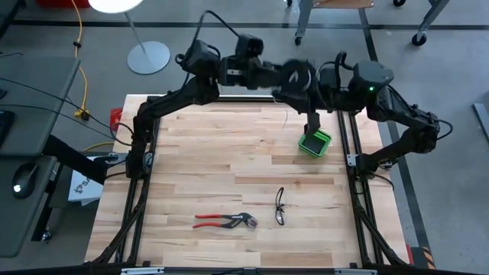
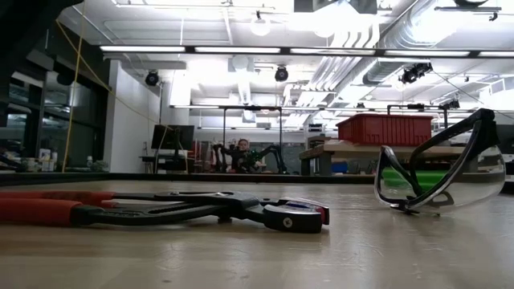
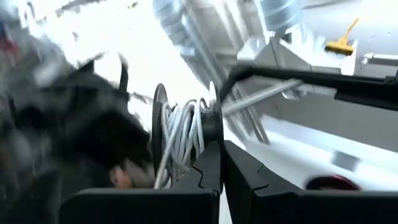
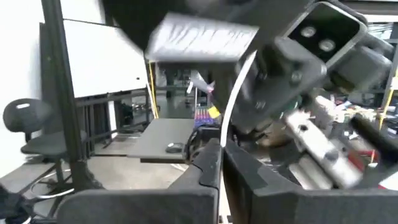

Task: Coil cords
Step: Coil the wire into the spool

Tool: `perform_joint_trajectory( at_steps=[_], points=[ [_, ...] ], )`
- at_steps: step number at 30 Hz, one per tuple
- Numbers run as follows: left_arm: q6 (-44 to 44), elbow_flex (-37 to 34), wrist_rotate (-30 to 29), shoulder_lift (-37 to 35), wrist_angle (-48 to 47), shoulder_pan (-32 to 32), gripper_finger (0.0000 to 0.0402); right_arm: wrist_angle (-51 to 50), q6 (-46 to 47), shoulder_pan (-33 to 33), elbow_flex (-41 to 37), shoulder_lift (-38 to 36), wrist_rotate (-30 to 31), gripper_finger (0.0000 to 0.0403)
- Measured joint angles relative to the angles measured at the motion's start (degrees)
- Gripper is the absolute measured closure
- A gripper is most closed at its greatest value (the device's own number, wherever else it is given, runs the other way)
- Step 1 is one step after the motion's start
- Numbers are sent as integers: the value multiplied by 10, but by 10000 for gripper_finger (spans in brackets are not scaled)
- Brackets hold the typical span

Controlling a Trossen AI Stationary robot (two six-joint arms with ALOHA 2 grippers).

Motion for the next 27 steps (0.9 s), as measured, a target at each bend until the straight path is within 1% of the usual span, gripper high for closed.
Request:
perform_joint_trajectory(
  at_steps=[3,6,10,13,18,21,24,27],
  points=[
    [43,0,-47,0,32,7,402,5,11,-1,1,1,1,403],
    [81,0,-80,0,44,11,401,9,15,-1,1,1,2,403],
    [129,-1,-90,-1,44,13,401,24,17,-1,1,6,8,397],
    [140,0,-103,-4,50,15,402,21,15,0,1,11,25,370],
    [151,1,-102,-5,63,12,401,28,11,0,-1,28,62,297],
    [151,0,-103,-4,75,10,402,34,5,-1,0,39,77,265],
    [150,0,-104,-7,82,10,401,32,-15,-1,0,51,86,250],
    [156,0,-104,-11,82,10,401,34,-15,-1,0,56,87,248]
  ],
)
